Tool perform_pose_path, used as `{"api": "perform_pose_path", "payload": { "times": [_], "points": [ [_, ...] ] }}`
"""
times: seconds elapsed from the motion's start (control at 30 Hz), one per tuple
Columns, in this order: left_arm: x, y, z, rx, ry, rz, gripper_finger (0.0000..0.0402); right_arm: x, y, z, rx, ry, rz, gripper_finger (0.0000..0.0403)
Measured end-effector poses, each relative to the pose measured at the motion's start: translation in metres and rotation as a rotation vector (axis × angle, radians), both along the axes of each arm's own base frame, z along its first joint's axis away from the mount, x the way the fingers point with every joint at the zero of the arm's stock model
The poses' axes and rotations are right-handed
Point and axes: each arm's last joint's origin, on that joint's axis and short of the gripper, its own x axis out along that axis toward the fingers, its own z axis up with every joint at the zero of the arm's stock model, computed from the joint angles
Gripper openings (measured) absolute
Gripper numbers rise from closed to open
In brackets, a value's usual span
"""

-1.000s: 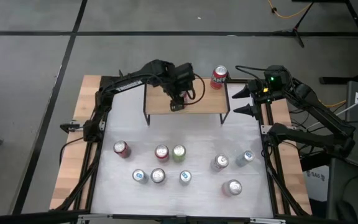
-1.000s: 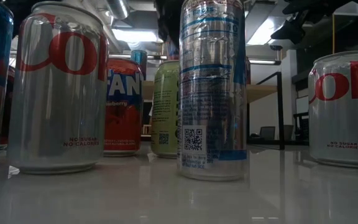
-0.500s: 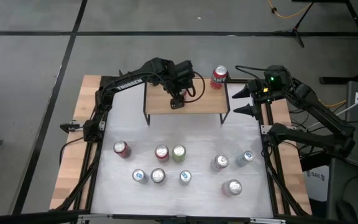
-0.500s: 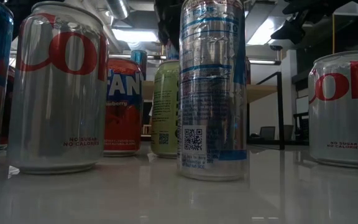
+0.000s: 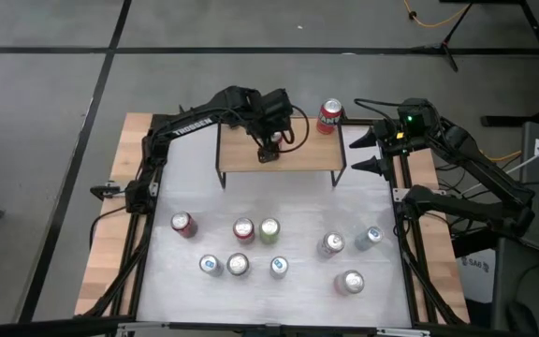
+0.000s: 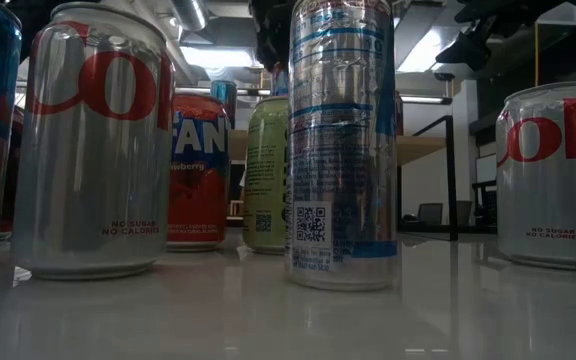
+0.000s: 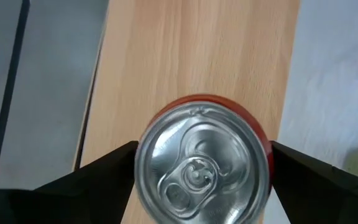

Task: Sort soda cans
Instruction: Put the top red soda can on the shelf aligned with the red soda can

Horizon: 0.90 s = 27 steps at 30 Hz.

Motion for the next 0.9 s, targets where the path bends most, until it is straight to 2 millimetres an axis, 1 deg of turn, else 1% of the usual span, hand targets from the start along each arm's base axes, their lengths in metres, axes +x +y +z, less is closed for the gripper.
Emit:
{"api": "perform_pose_path", "payload": {
  "times": [0.27, 0.43, 0.6, 0.67, 0.73, 0.8, 0.9],
  "points": [
    [-0.008, -0.01, 0.018, 0.021, -0.07, -0.017, 0.0333, 0.0, 0.0, 0.0, -0.002, 0.001, -0.002, 0.0356],
    [-0.021, -0.019, 0.037, 0.031, -0.118, -0.032, 0.0334, 0.0, 0.0, 0.0, -0.004, 0.002, -0.005, 0.0356],
    [-0.046, -0.034, 0.066, 0.05, -0.197, -0.055, 0.0334, 0.0, 0.0, 0.0, -0.005, 0.001, -0.005, 0.0356],
    [-0.059, -0.043, 0.081, 0.057, -0.24, -0.067, 0.0334, 0.0, 0.0, 0.0, -0.003, -0.001, -0.003, 0.0356],
    [-0.071, -0.053, 0.091, 0.061, -0.272, -0.086, 0.0334, 0.0, 0.0, 0.0, 0.005, -0.008, 0.013, 0.0356],
    [-0.083, -0.065, 0.098, 0.055, -0.291, -0.107, 0.0334, 0.0, 0.001, 0.001, 0.016, -0.019, 0.033, 0.0356],
    [-0.098, -0.083, 0.098, 0.044, -0.299, -0.133, 0.0334, 0.001, 0.001, 0.001, 0.024, -0.033, 0.054, 0.0356]
  ]
}}
